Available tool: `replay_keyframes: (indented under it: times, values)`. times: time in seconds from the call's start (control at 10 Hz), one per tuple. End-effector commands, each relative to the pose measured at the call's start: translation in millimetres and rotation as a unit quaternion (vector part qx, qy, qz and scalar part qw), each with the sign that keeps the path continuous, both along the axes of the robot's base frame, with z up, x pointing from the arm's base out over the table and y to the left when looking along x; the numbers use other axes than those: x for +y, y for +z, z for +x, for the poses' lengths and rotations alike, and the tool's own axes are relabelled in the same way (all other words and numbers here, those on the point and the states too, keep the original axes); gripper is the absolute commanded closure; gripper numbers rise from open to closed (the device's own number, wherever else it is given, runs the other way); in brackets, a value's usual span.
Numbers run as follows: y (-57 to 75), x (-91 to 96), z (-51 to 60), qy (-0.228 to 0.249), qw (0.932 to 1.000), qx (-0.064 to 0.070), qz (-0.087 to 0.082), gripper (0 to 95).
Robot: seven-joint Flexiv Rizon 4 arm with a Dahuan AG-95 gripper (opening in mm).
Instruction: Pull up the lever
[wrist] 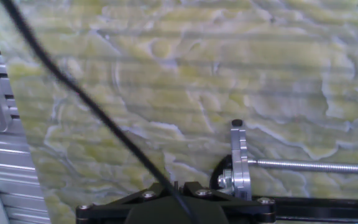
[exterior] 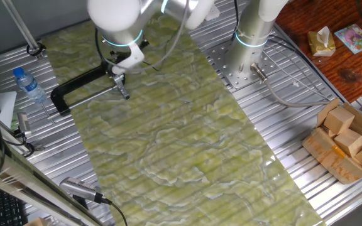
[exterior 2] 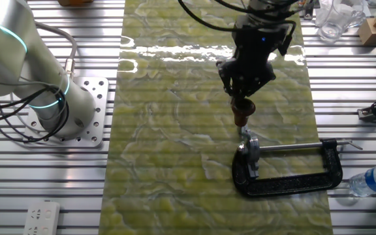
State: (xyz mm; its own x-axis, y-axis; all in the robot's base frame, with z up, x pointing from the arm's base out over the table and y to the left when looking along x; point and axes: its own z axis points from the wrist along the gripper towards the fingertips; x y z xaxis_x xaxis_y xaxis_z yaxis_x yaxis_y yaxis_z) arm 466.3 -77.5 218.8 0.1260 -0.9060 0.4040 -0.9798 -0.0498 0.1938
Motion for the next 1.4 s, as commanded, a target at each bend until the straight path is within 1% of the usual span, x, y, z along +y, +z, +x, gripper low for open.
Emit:
replay_keyframes:
  times: [0.1,0.2,0.4,0.6,0.7,0.8,0.9,1.0,1.1,1.2,1.3,1.4]
  values:
    - [2.9,-3.3,3.7,0.003,1.0000,0.001,0.000,95.0]
    - [3.4,-7.8,5.8,0.005,1.0000,0.001,0.003,95.0]
    - [2.3,-11.0,6.3,0.005,1.0000,-0.002,0.005,95.0]
    - [2.0,-11.6,7.2,-0.004,0.9999,-0.007,0.010,95.0]
    - [1.9,-11.4,7.6,-0.023,0.9994,-0.014,0.020,95.0]
    - [1.7,-9.6,8.5,-0.067,0.9965,-0.026,0.041,95.0]
    - [-1.1,1.6,14.4,-0.154,0.9829,-0.044,0.090,95.0]
    - [-3.5,15.8,19.0,-0.205,0.9716,-0.058,0.103,95.0]
    - [-4.6,28.7,23.1,-0.245,0.9609,-0.069,0.109,95.0]
    - [-5.7,48.2,27.7,-0.292,0.9454,-0.089,0.115,95.0]
    - [-7.8,66.5,30.8,-0.346,0.9231,-0.114,0.123,95.0]
    - [-12.2,83.3,33.7,-0.394,0.9003,-0.132,0.130,95.0]
